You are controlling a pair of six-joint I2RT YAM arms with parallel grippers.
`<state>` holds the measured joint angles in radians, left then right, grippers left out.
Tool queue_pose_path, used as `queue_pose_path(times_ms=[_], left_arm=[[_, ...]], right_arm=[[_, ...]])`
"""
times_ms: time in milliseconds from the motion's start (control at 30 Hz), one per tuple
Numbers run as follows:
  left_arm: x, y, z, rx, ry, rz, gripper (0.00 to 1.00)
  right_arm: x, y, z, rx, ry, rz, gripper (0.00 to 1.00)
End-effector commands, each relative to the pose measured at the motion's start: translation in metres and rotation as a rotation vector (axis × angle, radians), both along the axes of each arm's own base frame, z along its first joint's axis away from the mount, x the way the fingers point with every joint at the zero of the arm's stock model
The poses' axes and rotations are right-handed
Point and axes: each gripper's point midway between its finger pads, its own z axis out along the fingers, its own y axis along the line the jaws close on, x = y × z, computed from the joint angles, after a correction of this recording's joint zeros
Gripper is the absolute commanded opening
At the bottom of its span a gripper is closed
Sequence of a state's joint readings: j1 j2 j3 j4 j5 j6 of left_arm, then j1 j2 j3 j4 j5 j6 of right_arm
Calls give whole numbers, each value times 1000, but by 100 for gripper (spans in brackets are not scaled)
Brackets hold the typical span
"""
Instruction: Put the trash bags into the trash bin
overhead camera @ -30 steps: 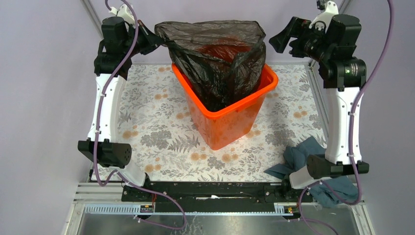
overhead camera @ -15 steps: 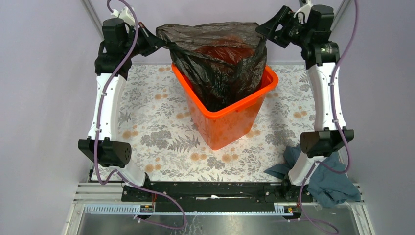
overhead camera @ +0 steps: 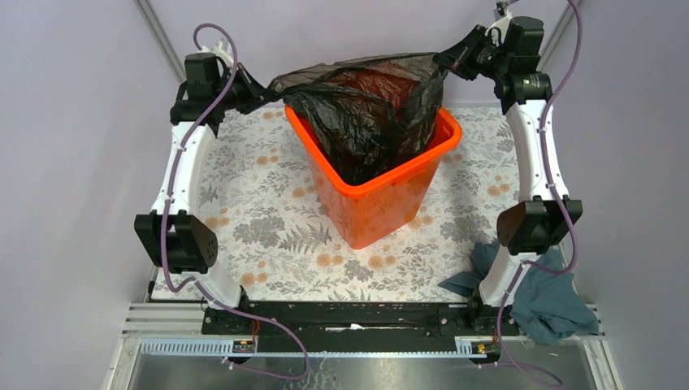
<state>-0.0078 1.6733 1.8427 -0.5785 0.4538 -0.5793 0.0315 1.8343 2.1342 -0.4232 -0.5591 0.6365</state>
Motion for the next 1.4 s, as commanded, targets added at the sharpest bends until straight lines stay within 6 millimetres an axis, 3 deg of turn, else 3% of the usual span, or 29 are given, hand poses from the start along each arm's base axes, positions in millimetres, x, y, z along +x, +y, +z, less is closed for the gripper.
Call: queue_pose_path(times_ms=[0,200,333,500,700,800,867,1000,1067,1133,1167,1233,1300,1367], left_arm=[[-4,-22,-12,-123,4,-118,0],[-18,-21,-41,-134,43,-107,0],[-28,-28,-57,-158,84,-153,0],[-51,-31,-63,-163,81,-177,0],[-76,-32,-49,-161,50,-187,4],[-80,-31,-34,-148,18,-190,5],[-80,-30,-26,-141,1,-189,6],[-80,-32,-33,-149,20,-198,6],[-81,-32,-39,-152,32,-200,6],[-82,-32,-44,-154,39,-200,5],[-82,-33,-45,-157,41,-200,5],[-82,-33,-46,-161,40,-201,5],[-82,-34,-48,-165,45,-205,5],[-83,-35,-48,-168,47,-213,5]], right_arm=[[16,7,-33,21,50,64,6],[24,6,-78,-16,121,82,13],[24,12,-98,-3,169,120,15],[0,9,-121,-38,207,117,23],[-28,-5,-140,-138,252,73,33],[-33,-22,-113,-229,230,2,45],[-36,-37,-80,-294,180,-73,59],[-44,-71,-16,-413,66,-241,86],[-48,-84,6,-453,28,-307,92],[-52,-83,27,-456,-25,-305,93],[-54,-70,40,-431,-81,-243,92],[-65,-23,61,-398,-213,-52,93],[-80,31,67,-441,-320,118,99],[-93,73,63,-497,-386,240,100]])
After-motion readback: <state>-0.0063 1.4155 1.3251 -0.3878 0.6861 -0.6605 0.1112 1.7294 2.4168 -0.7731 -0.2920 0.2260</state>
